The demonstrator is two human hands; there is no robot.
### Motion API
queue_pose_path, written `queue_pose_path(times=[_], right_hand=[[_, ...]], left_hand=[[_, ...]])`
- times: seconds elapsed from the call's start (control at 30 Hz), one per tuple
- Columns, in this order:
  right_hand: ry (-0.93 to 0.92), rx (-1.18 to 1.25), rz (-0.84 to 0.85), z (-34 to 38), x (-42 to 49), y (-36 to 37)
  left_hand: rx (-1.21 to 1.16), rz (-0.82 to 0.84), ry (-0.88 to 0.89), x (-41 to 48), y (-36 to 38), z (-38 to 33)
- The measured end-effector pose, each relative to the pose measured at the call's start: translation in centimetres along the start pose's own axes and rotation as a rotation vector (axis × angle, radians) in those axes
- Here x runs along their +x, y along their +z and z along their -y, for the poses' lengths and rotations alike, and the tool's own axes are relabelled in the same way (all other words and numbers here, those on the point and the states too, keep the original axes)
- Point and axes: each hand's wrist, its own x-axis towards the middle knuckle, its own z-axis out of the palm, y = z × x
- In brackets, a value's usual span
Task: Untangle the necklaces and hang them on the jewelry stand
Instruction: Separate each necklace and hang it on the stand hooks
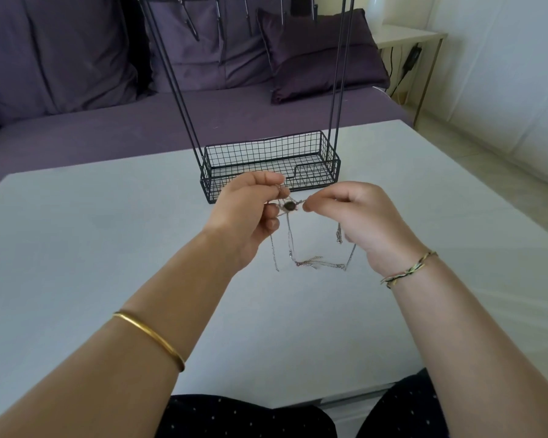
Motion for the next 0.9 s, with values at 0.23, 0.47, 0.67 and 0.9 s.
queue_pose_path(times=[0.23, 0.47, 0.67, 0.9], right_hand=[[0.049, 0.104, -0.123, 0.1, 0.3, -0.1], [0.039, 0.136, -0.222, 0.0, 0.4, -0.3], [0.033, 0.16, -0.28, 0.1, 0.4, -0.1], [0.063, 0.234, -0.266, 0.1, 0.5, -0.2]], left_hand=[[0.13, -0.03, 0.002, 0.2, -0.3, 0.2], [0.426, -0.007, 0.114, 0.4, -0.7, 0.4], [0.803, -0.076, 0.232, 0.5, -0.5, 1.1], [0.92, -0.032, 0.198, 0.6, -0.6, 1.6]])
